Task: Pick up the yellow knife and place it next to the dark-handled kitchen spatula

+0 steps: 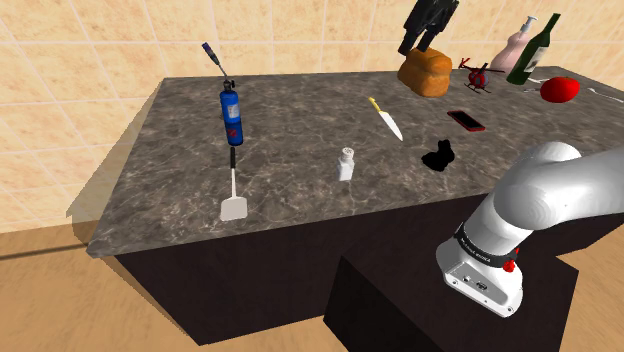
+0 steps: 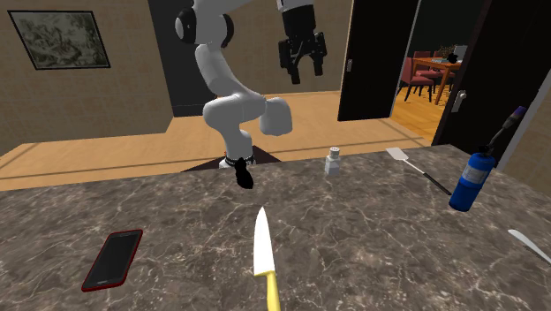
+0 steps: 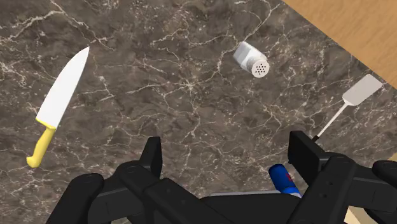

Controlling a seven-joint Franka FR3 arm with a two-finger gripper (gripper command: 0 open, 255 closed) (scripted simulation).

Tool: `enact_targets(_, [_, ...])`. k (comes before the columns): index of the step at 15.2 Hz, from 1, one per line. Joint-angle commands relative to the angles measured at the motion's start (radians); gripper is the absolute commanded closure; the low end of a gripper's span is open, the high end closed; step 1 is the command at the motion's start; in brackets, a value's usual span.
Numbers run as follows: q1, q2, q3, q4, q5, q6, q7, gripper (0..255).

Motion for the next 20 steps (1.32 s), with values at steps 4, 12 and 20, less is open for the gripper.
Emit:
enact_targets(4, [-0.023,0.092,-0.016,0.010,-0.021,0.046,-0.003,0])
enact_targets(12, [-0.079,0.351,-0.061,0.075,-0.071,0.150,-0.004,0])
enact_targets(20, [-0.129,0.623,-0.110,0.191,-0.110,0.218,0.002,0])
